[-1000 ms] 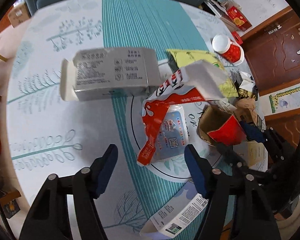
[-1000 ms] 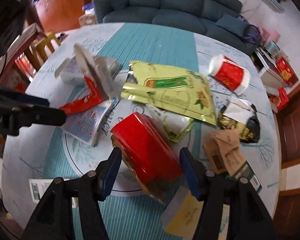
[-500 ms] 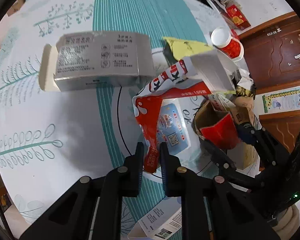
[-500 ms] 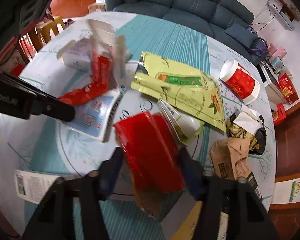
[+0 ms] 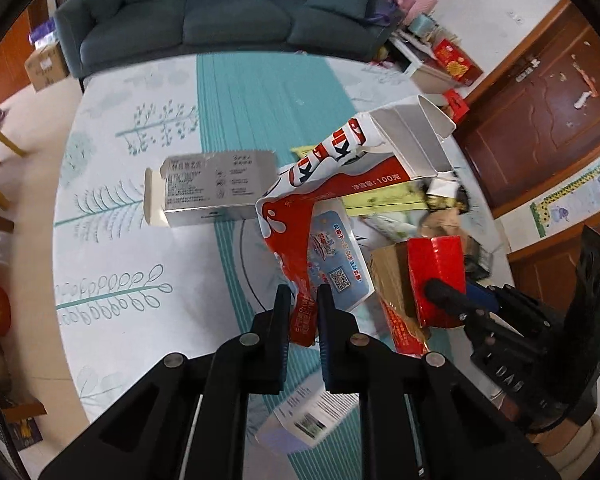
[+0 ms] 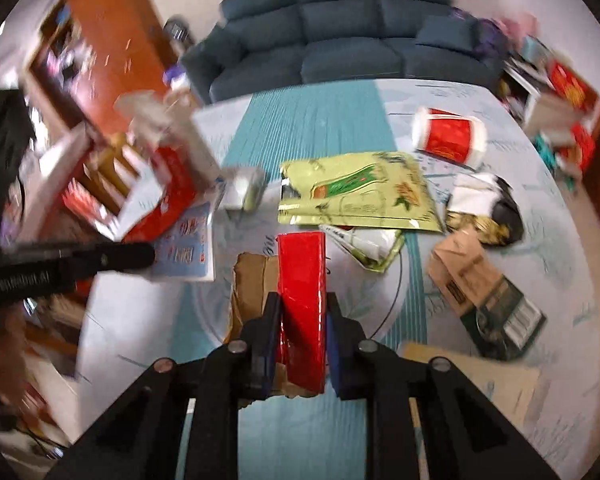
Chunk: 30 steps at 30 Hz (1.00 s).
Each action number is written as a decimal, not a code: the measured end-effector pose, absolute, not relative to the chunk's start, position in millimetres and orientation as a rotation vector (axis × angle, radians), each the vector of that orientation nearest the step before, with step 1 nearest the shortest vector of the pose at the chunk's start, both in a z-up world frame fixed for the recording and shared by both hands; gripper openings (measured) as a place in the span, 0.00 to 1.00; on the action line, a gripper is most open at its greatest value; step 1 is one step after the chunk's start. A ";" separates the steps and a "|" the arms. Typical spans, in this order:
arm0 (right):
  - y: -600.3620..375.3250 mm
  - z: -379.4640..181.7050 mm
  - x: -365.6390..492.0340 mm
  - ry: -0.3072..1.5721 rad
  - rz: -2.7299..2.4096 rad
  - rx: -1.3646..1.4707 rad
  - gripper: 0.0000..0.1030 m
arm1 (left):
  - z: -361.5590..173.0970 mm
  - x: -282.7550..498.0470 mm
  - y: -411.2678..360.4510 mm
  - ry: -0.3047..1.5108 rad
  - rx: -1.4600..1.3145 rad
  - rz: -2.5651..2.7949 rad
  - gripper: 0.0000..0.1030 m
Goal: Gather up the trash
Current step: 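Grasp the red-white wrapper with the left gripper while the right grasps the red box, then carry the red-white wrapper and red box over the black bin with both grippers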
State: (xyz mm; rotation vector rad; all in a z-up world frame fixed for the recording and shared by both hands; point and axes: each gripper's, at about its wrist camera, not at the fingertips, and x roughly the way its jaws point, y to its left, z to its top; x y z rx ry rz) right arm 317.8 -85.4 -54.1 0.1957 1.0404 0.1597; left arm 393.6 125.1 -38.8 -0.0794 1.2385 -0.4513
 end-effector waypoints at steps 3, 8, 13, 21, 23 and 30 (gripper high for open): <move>-97.2 -38.9 302.3 1.006 0.140 0.279 0.20 | -20.8 380.1 122.9 1.217 -0.060 -0.478 0.10; -108.9 -10.4 267.7 0.953 0.110 0.329 0.20 | 3.8 346.9 111.8 1.175 -0.017 -0.529 0.10; -120.8 5.5 227.8 0.932 0.097 0.348 0.20 | 15.6 309.6 95.9 1.168 0.026 -0.567 0.10; -155.3 1.8 158.3 0.944 0.097 0.346 0.20 | 16.7 237.7 55.2 1.170 0.102 -0.554 0.10; -168.0 -2.3 138.4 0.953 0.114 0.339 0.20 | 15.8 218.1 42.1 1.174 0.102 -0.535 0.10; -212.0 -17.3 74.2 0.982 0.190 0.305 0.20 | 10.8 142.6 -9.8 1.175 0.091 -0.477 0.10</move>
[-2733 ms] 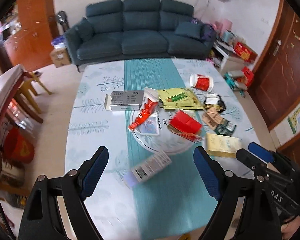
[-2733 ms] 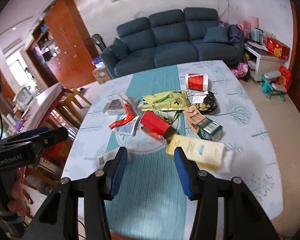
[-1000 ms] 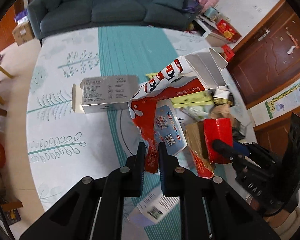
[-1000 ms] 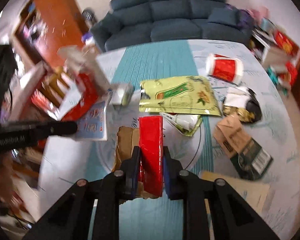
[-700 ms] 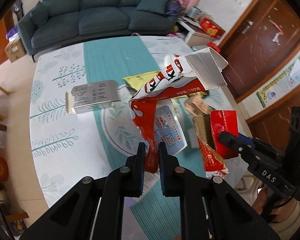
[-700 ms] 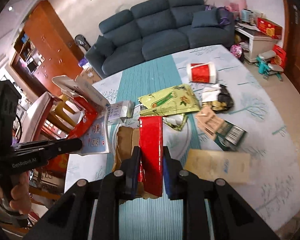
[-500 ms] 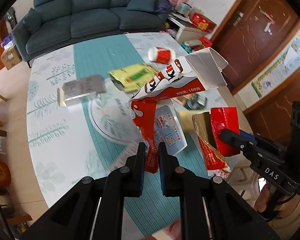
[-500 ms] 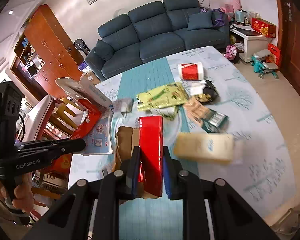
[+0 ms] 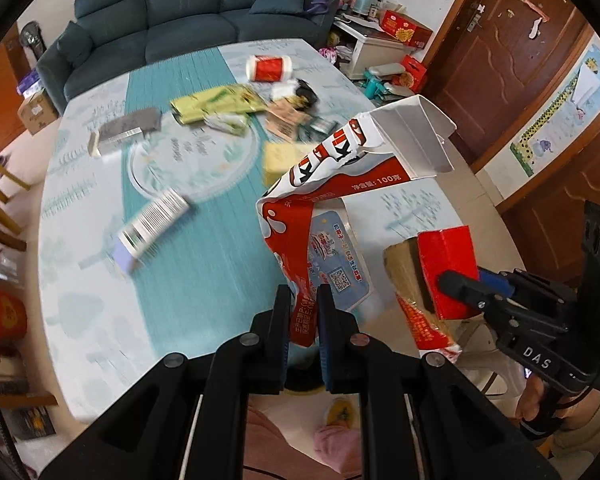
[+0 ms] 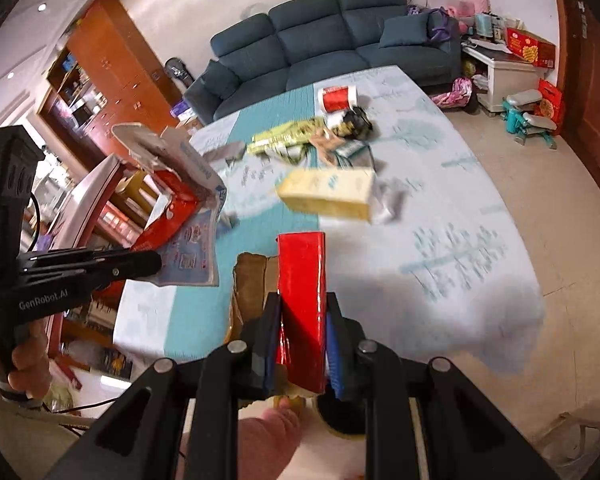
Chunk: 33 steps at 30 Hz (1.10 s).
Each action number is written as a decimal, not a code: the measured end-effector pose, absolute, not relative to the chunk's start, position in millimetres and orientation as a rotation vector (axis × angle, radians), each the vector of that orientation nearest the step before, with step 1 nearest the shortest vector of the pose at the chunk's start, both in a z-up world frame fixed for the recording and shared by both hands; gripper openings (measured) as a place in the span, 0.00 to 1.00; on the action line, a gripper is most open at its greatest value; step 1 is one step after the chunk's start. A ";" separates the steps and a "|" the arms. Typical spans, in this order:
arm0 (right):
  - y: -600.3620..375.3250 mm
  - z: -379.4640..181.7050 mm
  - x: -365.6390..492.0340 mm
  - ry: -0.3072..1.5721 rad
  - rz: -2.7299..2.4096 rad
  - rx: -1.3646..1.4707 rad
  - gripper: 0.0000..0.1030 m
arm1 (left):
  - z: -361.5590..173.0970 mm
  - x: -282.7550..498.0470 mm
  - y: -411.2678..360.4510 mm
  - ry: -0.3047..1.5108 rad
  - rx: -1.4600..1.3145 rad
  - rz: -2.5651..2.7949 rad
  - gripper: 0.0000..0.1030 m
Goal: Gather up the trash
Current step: 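Carry the red-white wrapper and red box over the black bin with both grippers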
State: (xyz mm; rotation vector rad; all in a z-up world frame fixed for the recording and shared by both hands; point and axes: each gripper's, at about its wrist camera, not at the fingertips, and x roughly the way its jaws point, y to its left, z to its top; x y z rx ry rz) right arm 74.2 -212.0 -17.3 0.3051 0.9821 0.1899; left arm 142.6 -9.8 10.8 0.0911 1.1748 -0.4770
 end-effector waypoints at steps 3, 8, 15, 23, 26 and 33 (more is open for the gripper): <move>-230.5 -27.2 49.0 1.006 0.220 0.296 0.20 | 4.7 110.8 -29.2 1.188 0.082 -0.448 0.10; -254.2 -40.8 20.0 1.040 0.263 0.288 0.20 | -9.5 65.9 -54.2 1.217 0.082 -0.393 0.10; -266.4 -66.4 -7.2 1.081 0.283 0.310 0.20 | -32.7 27.0 -70.7 1.267 0.143 -0.362 0.10; -263.2 -110.4 -24.1 1.124 0.239 0.376 0.20 | -77.0 5.0 -68.3 1.329 0.189 -0.335 0.10; -258.5 -131.2 -28.6 1.148 0.214 0.380 0.20 | -100.7 -0.7 -61.8 1.362 0.182 -0.322 0.10; -243.0 -187.8 -31.6 1.193 0.156 0.384 0.20 | -170.5 -10.5 -50.2 1.427 0.179 -0.307 0.10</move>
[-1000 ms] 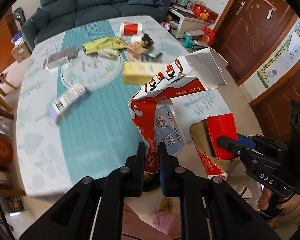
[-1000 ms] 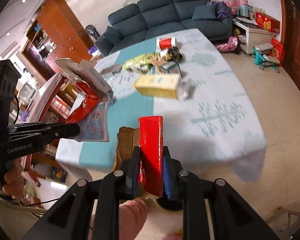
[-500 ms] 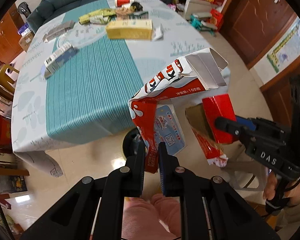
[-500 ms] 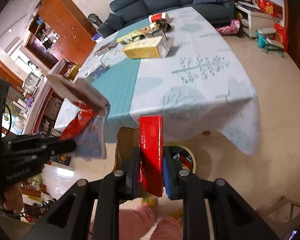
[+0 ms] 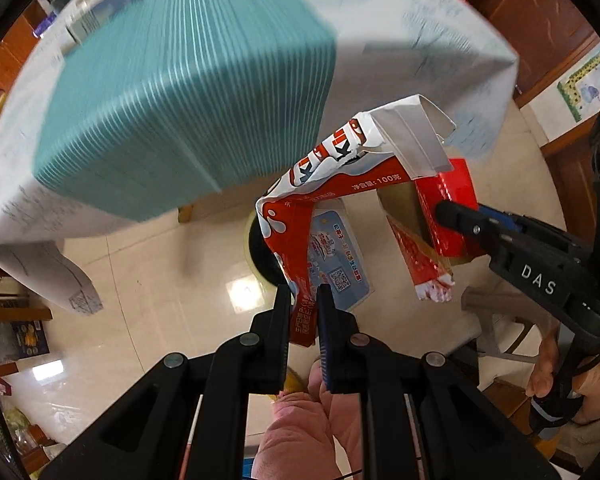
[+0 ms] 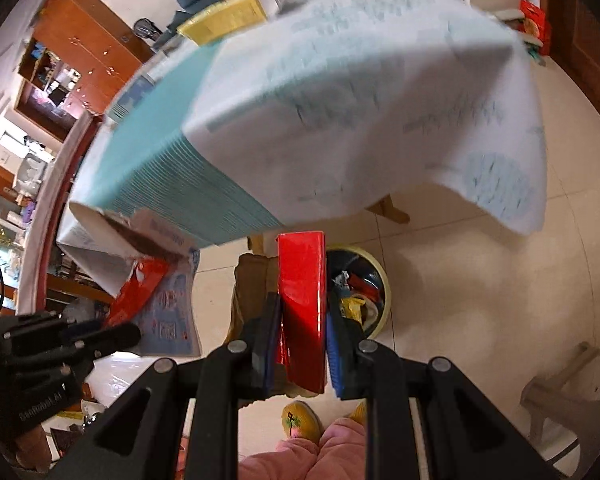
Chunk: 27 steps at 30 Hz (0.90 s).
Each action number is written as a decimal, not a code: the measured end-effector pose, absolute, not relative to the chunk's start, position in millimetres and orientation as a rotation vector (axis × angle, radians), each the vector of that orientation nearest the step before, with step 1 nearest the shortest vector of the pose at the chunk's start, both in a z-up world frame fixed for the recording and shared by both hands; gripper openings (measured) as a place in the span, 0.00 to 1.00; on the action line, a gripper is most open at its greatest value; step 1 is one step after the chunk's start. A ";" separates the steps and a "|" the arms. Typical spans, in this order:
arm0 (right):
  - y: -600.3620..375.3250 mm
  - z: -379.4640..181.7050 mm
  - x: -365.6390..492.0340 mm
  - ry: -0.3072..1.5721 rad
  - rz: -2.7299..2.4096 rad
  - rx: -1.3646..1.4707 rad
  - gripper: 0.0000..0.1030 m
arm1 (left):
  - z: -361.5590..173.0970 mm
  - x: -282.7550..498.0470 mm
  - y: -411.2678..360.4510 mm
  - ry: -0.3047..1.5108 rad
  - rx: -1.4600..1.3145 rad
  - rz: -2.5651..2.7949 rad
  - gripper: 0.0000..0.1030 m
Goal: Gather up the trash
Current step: 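Carry the red-white wrapper and red box over the black bin with both grippers, then open both grippers to drop the wrapper and red box into the bin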
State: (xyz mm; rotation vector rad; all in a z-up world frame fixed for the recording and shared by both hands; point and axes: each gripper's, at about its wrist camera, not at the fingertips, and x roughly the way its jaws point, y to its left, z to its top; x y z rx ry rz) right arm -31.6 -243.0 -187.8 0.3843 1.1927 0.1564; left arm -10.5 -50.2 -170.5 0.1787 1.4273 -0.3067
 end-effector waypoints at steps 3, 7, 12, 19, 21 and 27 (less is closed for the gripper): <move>-234.7 -215.8 -30.7 1.204 0.133 0.385 0.20 | -203.4 -8.6 -46.5 1.440 0.192 -0.298 0.10; -225.9 -253.0 -28.3 1.217 0.101 0.382 0.20 | -249.8 -1.8 -44.2 1.462 0.209 -0.291 0.10; -217.6 -298.7 -19.7 1.227 0.071 0.377 0.20 | -305.8 10.6 -51.7 1.479 0.233 -0.283 0.10; -209.7 -357.9 -4.0 1.257 0.042 0.374 0.20 | -355.1 22.5 -70.8 1.464 0.278 -0.305 0.11; -210.4 -371.4 -0.5 1.258 0.039 0.378 0.22 | -367.5 24.5 -75.2 1.446 0.302 -0.317 0.11; -209.5 -412.0 11.0 1.293 0.031 0.396 0.33 | -398.0 28.8 -79.6 1.406 0.316 -0.310 0.57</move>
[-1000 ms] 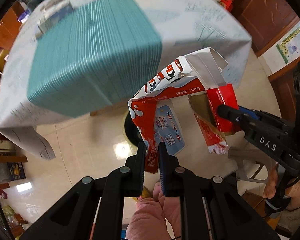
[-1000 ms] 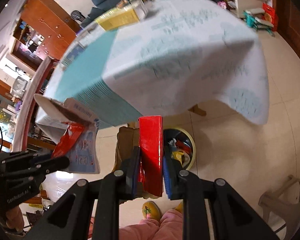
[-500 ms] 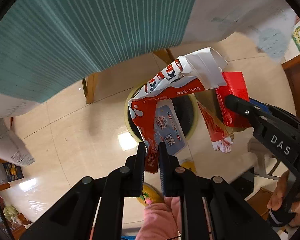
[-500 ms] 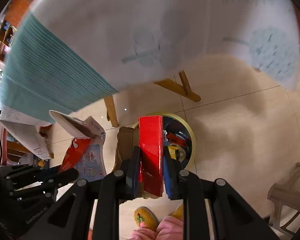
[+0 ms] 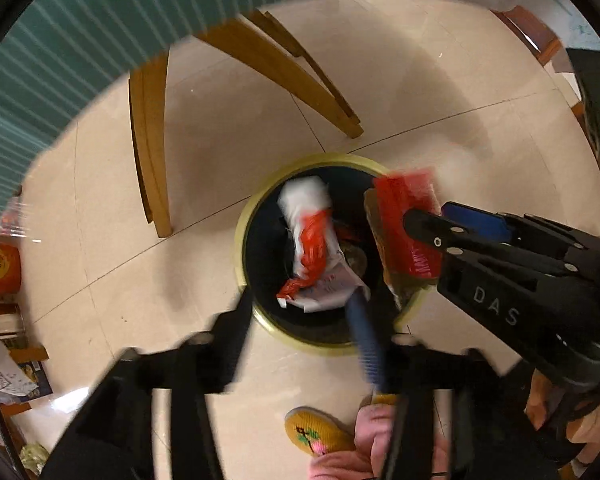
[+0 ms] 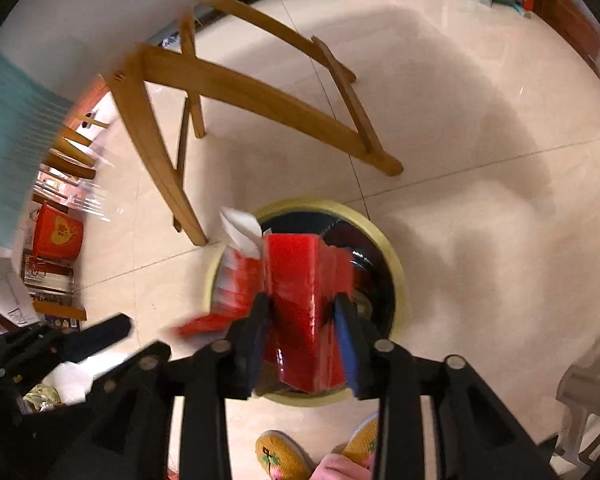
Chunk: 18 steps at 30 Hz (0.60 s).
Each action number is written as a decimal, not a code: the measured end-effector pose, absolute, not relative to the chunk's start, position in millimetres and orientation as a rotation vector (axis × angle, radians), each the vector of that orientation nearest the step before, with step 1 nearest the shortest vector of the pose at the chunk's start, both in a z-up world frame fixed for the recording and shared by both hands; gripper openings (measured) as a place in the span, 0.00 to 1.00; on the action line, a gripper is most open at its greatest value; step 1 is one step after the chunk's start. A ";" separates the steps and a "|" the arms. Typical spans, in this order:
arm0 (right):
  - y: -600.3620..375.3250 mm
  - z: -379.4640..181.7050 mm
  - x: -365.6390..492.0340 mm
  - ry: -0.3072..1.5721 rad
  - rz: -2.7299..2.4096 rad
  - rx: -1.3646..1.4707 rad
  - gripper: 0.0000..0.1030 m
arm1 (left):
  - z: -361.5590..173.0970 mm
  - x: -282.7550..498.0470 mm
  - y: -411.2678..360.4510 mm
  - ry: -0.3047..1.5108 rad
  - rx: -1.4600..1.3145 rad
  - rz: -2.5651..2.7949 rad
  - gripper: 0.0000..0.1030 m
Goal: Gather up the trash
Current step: 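Open both grippers to drop the wrapper and red box into the bin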
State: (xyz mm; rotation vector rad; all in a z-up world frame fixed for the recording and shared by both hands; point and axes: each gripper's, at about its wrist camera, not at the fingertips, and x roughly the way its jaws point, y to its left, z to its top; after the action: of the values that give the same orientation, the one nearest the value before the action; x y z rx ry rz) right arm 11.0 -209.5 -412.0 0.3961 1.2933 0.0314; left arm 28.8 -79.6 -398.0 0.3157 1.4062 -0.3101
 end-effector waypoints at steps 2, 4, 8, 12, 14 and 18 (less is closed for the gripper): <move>-209.2 -422.7 12.3 1.300 0.030 0.392 0.38 | -402.0 28.5 -78.5 1.399 0.305 -0.300 0.65; -207.8 -427.9 13.0 1.303 0.021 0.385 0.44 | -401.2 27.0 -78.7 1.397 0.291 -0.287 0.73; -208.4 -433.6 13.0 1.304 0.008 0.376 0.47 | -400.5 24.1 -73.3 1.373 0.251 -0.253 0.78; -209.8 -433.4 10.0 1.302 -0.006 0.371 0.48 | -400.8 30.6 -59.3 1.344 0.223 -0.235 0.82; -210.8 -432.5 8.1 1.302 -0.013 0.370 0.48 | -393.1 29.0 -57.8 1.327 0.213 -0.227 0.82; -208.1 -427.6 9.5 1.299 -0.017 0.363 0.50 | -379.6 25.8 -55.6 1.306 0.195 -0.217 0.83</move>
State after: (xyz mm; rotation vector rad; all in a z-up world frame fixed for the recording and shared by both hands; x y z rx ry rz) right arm 9.5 -208.1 -427.6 0.3633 1.2991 -0.0172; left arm 25.8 -55.6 -379.6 0.1945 1.3063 -0.2173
